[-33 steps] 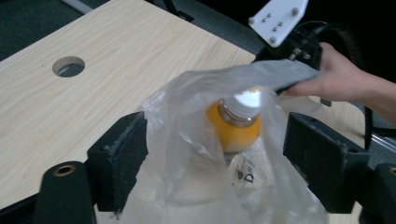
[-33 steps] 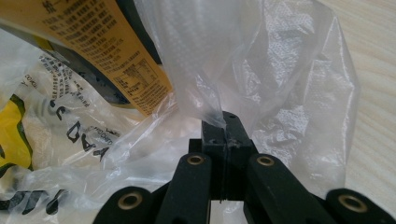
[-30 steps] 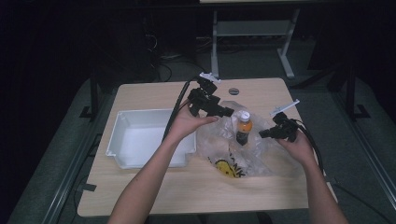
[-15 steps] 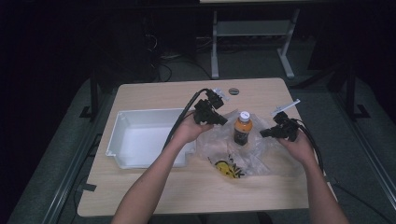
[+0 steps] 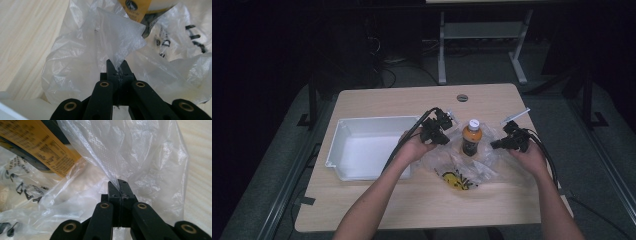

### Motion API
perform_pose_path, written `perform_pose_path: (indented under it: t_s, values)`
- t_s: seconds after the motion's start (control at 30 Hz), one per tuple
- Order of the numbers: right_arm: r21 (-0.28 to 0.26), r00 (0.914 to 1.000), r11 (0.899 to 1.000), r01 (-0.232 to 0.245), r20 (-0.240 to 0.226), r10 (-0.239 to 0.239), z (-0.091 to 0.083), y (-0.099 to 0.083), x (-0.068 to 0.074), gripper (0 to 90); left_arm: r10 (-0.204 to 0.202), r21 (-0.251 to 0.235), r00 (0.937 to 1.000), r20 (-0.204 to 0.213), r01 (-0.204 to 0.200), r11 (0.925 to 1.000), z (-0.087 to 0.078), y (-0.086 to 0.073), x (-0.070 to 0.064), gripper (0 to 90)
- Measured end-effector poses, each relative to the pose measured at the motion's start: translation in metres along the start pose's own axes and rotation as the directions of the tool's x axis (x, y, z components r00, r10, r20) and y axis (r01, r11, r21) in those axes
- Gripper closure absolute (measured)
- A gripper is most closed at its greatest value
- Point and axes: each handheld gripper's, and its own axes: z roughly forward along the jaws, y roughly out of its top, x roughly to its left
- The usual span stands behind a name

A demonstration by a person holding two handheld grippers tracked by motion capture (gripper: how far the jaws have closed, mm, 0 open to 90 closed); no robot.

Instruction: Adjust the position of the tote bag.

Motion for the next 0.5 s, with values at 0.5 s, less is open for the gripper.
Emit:
perform_pose_path:
  t_s: [0.5]
  values:
    - [-0.041, 0.9997, 0.999, 0.014, 0.021, -0.013, -0.015, 0.0, 0.01, 69.4, -0.017, 0.064, 0.9996, 0.023, 0.015, 0.9978, 0.014, -0.001, 0.0, 90.0]
